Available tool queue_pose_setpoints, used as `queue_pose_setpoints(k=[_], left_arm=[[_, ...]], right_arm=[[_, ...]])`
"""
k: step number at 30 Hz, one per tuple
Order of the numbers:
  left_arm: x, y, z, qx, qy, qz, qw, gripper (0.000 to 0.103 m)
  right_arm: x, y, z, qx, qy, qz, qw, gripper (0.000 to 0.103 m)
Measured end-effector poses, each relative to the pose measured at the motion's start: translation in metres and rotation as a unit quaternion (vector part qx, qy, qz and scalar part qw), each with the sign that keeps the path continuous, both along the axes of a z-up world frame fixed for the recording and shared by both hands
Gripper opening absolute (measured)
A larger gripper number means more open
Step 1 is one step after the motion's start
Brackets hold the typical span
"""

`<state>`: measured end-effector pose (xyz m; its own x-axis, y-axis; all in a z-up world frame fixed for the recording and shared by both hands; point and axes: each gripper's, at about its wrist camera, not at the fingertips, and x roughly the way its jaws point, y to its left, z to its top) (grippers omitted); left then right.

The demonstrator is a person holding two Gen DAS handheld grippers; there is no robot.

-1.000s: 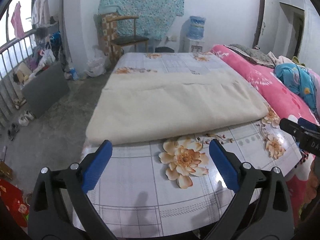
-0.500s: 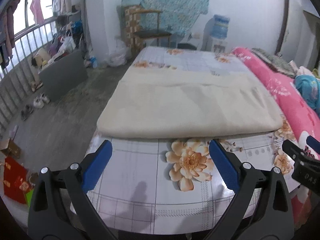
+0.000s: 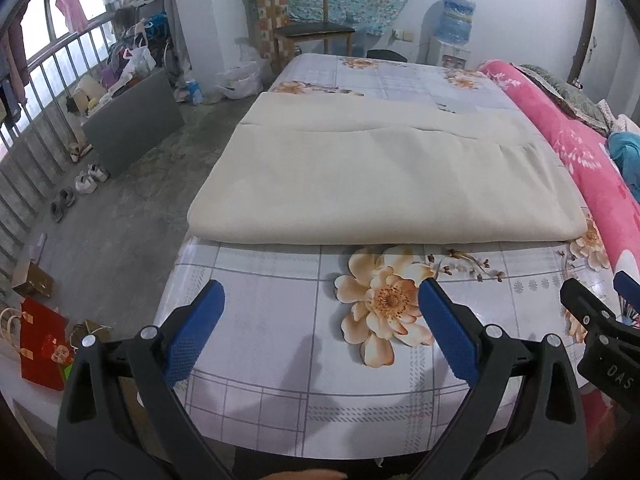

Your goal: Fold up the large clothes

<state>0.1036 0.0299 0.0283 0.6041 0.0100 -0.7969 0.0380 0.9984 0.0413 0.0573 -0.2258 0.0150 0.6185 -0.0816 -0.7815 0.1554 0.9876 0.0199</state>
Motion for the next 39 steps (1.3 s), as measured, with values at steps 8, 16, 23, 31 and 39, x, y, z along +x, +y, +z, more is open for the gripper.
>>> queue_pose_setpoints(k=[8, 16, 23, 31, 39], left_arm=[[0.000, -0.005, -0.002, 0.005, 0.003, -0.006, 1.0000, 0.094], [-0.003, -0.012, -0.001, 0.010, 0.002, -0.015, 0.9998, 0.094], [-0.003, -0.014, 0.000, 0.011, 0.002, -0.017, 0.9998, 0.094], [-0.004, -0.016, 0.001, 0.009, 0.002, -0.020, 0.9997, 0.094], [-0.004, -0.015, 0.001, 0.008, 0.002, -0.020, 0.9998, 0.094]], right_arm=[[0.002, -0.002, -0.003, 0.002, 0.009, -0.003, 1.000, 0.097], [0.002, -0.007, -0.004, 0.006, 0.012, -0.006, 1.000, 0.097], [0.002, -0.009, -0.004, 0.006, 0.012, -0.009, 1.000, 0.097], [0.002, -0.011, -0.004, 0.006, 0.014, -0.011, 1.000, 0.097], [0.003, -0.011, -0.004, 0.006, 0.013, -0.011, 1.000, 0.097]])
